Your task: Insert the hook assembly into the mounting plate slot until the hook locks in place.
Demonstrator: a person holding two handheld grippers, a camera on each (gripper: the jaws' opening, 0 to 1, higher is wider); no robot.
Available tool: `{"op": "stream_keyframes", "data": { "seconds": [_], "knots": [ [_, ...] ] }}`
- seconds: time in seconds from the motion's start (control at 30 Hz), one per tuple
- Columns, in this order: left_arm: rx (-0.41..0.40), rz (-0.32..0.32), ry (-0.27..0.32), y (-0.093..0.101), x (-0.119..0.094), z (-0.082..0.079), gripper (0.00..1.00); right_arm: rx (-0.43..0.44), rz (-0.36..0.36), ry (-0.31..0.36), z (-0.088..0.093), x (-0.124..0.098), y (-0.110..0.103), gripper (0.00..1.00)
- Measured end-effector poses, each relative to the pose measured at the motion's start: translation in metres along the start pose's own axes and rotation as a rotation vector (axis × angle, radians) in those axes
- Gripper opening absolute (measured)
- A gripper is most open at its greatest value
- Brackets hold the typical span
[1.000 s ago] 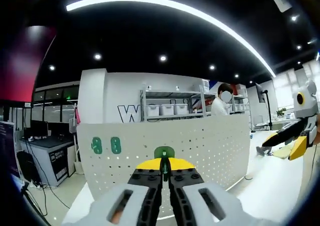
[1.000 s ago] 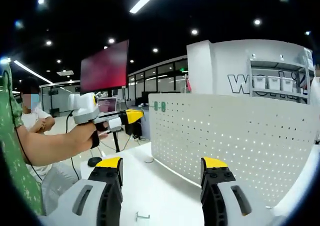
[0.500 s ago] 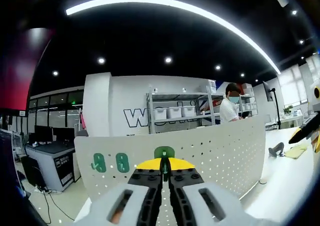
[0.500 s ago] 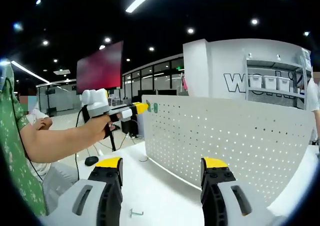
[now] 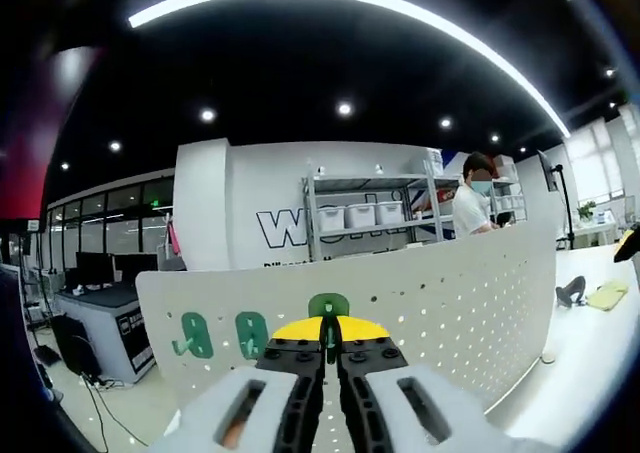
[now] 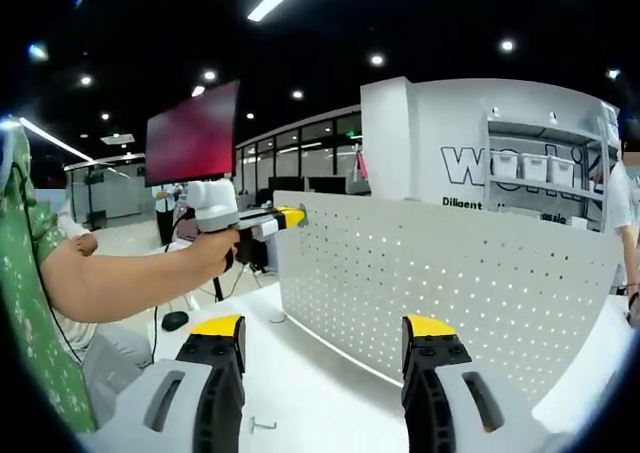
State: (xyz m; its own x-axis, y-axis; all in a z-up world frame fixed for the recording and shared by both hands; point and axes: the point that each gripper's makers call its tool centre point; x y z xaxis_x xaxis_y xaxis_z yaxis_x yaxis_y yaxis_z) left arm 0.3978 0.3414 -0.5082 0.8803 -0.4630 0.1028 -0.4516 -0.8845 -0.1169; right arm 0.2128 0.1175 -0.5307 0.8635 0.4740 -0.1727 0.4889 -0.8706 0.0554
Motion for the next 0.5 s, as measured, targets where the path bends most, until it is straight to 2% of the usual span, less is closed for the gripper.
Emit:
{"op": "stream_keyframes", "data": {
  "seconds": [0.5],
  "knots": [
    [0.013,-0.025,-0.046,-0.003,0.015,0.005,0.03,-0.001,0.007,0.005,-0.007,0.0,0.004,0.68]
  ]
}}
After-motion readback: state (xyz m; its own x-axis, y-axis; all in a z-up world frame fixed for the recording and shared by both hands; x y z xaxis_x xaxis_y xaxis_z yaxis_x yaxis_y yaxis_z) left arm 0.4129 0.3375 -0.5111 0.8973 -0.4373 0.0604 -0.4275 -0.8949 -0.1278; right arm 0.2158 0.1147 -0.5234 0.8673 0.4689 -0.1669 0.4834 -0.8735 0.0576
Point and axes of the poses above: the point that each gripper's makers call its tool centre point, and the gripper's own axes: x roughly forward along the fingers, y roughly to its right, z roughly out of its underside, and after that the axes turned 14 degrees about z, right-handed
